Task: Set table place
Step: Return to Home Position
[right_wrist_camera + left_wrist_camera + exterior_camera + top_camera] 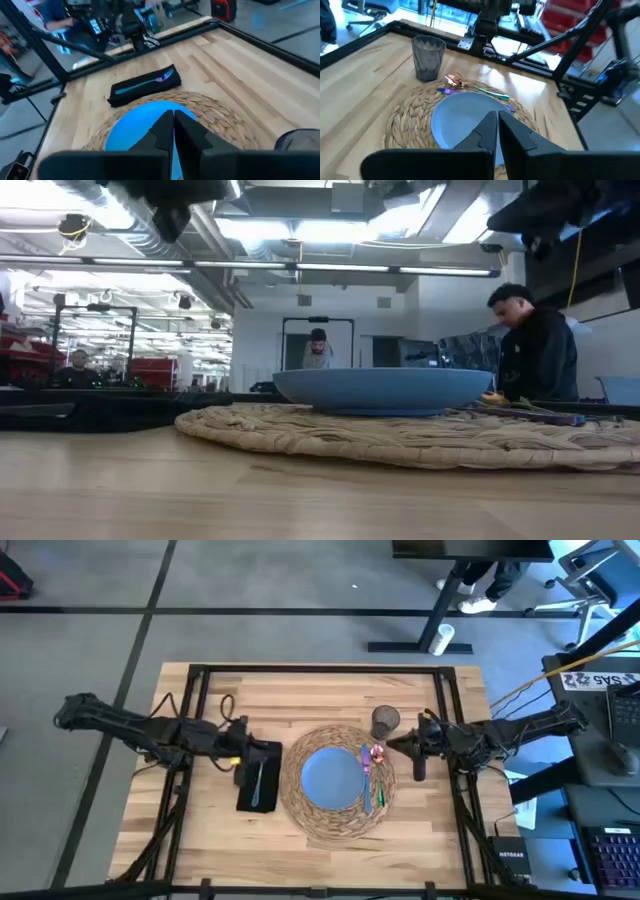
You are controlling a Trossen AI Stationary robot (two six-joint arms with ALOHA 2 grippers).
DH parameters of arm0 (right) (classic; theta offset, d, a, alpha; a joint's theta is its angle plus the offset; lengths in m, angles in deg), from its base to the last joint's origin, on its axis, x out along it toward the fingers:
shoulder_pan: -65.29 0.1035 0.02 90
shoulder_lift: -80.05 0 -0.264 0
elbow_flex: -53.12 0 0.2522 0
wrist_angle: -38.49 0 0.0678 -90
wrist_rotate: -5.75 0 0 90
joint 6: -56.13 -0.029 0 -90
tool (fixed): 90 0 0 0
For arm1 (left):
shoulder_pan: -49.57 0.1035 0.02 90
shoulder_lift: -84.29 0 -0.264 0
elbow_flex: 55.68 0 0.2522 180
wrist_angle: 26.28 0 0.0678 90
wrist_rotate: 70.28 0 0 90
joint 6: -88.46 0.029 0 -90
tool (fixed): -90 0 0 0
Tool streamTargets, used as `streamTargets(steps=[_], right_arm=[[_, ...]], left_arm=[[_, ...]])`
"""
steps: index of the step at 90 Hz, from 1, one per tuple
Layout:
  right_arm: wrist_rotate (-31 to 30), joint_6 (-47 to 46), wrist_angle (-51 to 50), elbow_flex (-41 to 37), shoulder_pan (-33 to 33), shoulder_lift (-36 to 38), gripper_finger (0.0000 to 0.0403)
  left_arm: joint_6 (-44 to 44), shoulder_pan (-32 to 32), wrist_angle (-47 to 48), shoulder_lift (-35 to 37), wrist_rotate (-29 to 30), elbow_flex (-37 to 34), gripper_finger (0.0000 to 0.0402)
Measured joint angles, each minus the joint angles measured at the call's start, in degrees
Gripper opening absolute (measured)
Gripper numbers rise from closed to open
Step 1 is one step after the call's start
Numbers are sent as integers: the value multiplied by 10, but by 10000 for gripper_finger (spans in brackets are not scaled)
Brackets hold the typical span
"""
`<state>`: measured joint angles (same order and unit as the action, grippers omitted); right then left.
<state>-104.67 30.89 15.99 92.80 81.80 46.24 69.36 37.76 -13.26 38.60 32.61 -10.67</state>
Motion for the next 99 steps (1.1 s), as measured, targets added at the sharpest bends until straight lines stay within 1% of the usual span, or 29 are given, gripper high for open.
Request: streamTargets(steps=[13, 31, 40, 47, 56, 62, 69, 77, 85, 93, 99], right_arm=[[15, 0, 71, -47, -6, 7, 0], [108, 4, 89, -82, -71, 8, 0], [151, 29, 98, -91, -107, 8, 0], [180, 54, 133, -101, -135, 8, 0], [218, 75, 171, -117, -174, 16, 0], [239, 76, 188, -127, -198, 19, 0], [251, 77, 183, -138, -219, 27, 0], [256, 80, 188, -146, -239, 39, 0], [255, 92, 187, -157, -252, 57, 0], [249, 103, 185, -169, -261, 85, 0], [245, 106, 178, -179, -266, 110, 0]], left_arm=[[16, 34, -57, 58, -67, -83, 0], [27, 132, -98, 114, -182, -172, 0], [28, 187, -123, 126, -246, -205, 0], [33, 224, -156, 130, -295, -226, 0], [52, 261, -182, 131, -331, -241, 0], [61, 282, -180, 131, -350, -243, 0], [69, 302, -177, 130, -373, -243, 0], [79, 323, -174, 130, -396, -243, 0], [92, 349, -146, 130, -409, -243, 0], [97, 376, -112, 130, -427, -243, 0], [102, 393, -103, 129, -444, -243, 0]])
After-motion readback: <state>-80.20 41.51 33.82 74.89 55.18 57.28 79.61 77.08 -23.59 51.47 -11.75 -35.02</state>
